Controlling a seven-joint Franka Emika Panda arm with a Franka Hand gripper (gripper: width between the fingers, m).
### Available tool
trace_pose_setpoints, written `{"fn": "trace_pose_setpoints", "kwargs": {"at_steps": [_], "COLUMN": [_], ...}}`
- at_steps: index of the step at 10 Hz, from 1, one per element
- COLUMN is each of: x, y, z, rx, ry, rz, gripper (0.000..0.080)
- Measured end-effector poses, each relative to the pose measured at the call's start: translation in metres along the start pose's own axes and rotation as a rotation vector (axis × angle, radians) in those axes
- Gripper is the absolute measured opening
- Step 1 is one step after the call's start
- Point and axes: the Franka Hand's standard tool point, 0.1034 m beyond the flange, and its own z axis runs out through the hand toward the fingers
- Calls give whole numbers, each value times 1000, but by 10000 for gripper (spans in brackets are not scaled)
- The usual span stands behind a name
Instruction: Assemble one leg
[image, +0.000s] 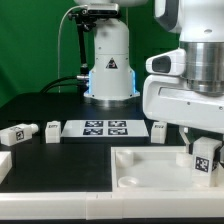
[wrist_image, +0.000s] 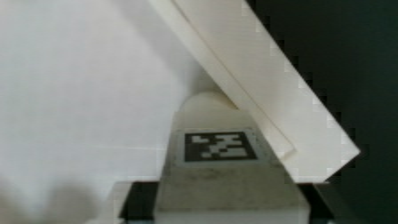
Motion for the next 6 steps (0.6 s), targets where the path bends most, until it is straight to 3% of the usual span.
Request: {"fn": "trace_pose_setpoints", "kwargs": {"at_steps": [4,6], "x": [0,1], "y": [0,0], "z": [0,0], "rx": [5,5], "ry": [-8,-8], "rz": [424,427], "gripper": [290,290]}}
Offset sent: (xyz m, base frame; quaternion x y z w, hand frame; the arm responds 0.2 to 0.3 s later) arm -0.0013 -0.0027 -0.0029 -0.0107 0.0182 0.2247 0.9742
